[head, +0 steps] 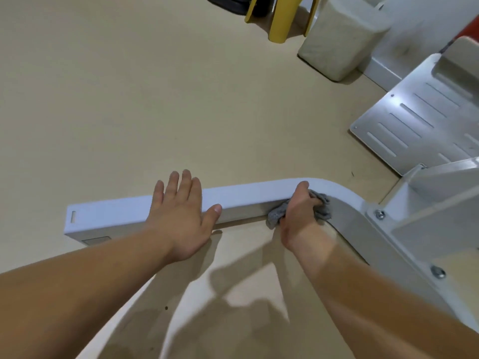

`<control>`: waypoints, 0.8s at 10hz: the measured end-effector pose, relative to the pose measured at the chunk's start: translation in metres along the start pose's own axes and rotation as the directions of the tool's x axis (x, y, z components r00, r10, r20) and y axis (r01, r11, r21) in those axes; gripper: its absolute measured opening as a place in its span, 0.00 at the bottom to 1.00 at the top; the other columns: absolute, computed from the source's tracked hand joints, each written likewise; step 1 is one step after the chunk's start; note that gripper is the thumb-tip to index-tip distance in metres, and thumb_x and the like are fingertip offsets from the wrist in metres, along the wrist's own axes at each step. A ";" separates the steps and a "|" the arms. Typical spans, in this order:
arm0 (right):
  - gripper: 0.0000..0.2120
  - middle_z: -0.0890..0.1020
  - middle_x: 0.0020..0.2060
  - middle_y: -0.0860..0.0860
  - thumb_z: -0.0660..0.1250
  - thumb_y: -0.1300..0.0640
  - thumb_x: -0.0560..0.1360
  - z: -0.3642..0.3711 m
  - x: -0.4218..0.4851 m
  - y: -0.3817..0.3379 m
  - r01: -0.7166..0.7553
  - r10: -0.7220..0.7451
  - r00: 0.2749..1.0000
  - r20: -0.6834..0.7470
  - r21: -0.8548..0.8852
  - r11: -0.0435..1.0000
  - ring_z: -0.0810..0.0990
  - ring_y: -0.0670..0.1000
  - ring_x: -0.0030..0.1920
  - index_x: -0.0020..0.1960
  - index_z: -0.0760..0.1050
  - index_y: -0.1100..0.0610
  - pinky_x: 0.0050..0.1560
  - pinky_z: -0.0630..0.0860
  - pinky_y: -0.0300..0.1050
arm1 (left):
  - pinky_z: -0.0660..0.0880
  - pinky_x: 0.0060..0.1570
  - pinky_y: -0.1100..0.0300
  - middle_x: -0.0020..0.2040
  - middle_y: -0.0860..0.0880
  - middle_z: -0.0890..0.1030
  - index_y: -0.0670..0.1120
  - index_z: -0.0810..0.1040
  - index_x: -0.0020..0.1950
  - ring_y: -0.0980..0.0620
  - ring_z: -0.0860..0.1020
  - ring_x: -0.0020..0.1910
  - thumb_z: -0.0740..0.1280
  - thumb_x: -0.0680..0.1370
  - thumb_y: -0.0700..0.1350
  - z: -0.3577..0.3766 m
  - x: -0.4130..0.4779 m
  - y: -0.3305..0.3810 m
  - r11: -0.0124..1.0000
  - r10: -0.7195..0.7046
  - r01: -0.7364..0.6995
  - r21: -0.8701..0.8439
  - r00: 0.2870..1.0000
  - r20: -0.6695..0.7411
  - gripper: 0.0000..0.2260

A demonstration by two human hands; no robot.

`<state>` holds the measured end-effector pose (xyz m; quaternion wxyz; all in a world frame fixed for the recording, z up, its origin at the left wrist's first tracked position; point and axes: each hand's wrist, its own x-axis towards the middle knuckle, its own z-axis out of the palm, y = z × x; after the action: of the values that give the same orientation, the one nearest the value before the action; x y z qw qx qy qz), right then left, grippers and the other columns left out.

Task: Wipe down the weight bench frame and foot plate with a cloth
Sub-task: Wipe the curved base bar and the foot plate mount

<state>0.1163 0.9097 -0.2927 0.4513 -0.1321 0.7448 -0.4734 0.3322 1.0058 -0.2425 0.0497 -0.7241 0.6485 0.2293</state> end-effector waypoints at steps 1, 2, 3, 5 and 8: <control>0.22 0.69 0.42 0.42 0.59 0.32 0.75 -0.024 0.039 -0.021 -0.005 0.005 1.000 0.019 0.007 1.000 0.70 0.47 0.38 0.55 0.66 0.48 0.46 0.73 0.47 | 0.31 0.76 0.36 0.83 0.49 0.33 0.48 0.33 0.82 0.46 0.32 0.81 0.34 0.78 0.69 0.012 0.012 0.026 0.998 -0.037 0.039 0.051 0.999 -0.033 0.39; 0.16 0.67 0.39 0.43 0.59 0.33 0.72 -0.036 0.053 -0.034 -0.112 0.112 0.993 -0.041 -0.001 0.994 0.64 0.46 0.33 0.42 0.65 0.45 0.36 0.65 0.42 | 0.31 0.76 0.35 0.83 0.51 0.33 0.49 0.31 0.82 0.47 0.33 0.82 0.33 0.77 0.72 0.010 0.012 0.027 0.998 -0.040 0.040 0.048 0.999 0.004 0.40; 0.27 0.71 0.64 0.46 0.52 0.41 0.78 0.001 0.018 -0.029 0.073 -0.064 0.997 0.048 -0.199 0.977 0.76 0.50 0.53 0.73 0.66 0.51 0.60 0.73 0.47 | 0.30 0.76 0.36 0.83 0.53 0.33 0.51 0.31 0.82 0.49 0.33 0.82 0.34 0.76 0.73 0.007 0.013 0.023 0.999 -0.043 0.043 -0.002 0.998 0.040 0.41; 0.26 0.42 0.82 0.59 0.52 0.56 0.87 0.017 -0.041 -0.001 0.420 -0.438 0.897 0.066 -0.441 0.793 0.46 0.59 0.81 0.83 0.53 0.58 0.76 0.42 0.40 | 0.31 0.76 0.38 0.83 0.55 0.35 0.52 0.32 0.83 0.50 0.34 0.82 0.35 0.76 0.73 0.005 0.009 0.023 0.999 -0.034 0.034 -0.014 0.999 0.029 0.41; 0.24 0.68 0.76 0.60 0.52 0.55 0.85 -0.131 0.063 -0.054 0.717 -0.516 0.553 0.654 -0.690 -0.105 0.63 0.59 0.79 0.78 0.66 0.63 0.80 0.56 0.53 | 0.33 0.78 0.39 0.84 0.50 0.36 0.50 0.35 0.83 0.46 0.34 0.82 0.38 0.80 0.69 0.006 0.009 0.024 1.000 -0.006 0.006 0.018 1.000 0.006 0.37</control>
<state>-0.0354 0.9190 -0.2632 0.0671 -0.7364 0.6684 -0.0804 0.3078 0.9961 -0.2454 0.0586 -0.7250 0.6482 0.2255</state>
